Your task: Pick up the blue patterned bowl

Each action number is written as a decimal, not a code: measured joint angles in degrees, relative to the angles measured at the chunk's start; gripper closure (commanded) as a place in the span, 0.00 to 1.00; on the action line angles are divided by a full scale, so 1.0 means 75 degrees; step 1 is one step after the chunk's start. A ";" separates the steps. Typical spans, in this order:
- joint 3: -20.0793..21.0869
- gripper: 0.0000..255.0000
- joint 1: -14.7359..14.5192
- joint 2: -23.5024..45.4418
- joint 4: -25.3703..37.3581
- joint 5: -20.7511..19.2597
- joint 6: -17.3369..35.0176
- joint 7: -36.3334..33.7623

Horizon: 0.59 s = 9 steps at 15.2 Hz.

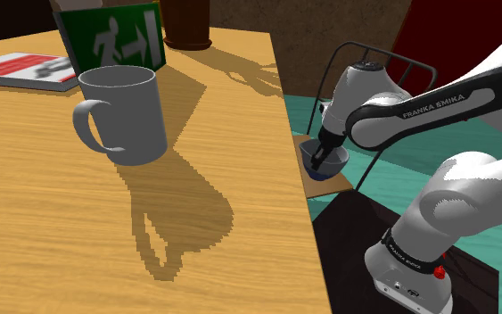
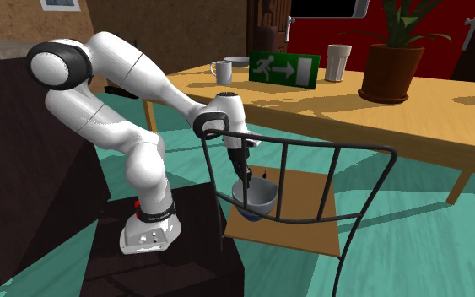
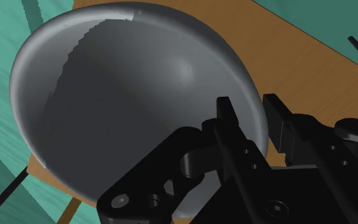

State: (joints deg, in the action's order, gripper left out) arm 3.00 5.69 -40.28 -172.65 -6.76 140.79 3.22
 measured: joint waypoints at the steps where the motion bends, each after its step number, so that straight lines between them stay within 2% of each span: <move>1: 0.0001 1.00 -0.0001 0.0000 0.0002 0.0001 0.0004 0.0000; 9: -0.0002 1.00 -0.0024 -0.0105 0.0060 0.0024 -0.0171 0.0011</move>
State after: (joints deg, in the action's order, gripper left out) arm 2.98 5.51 -41.07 -172.20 -6.58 139.51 3.30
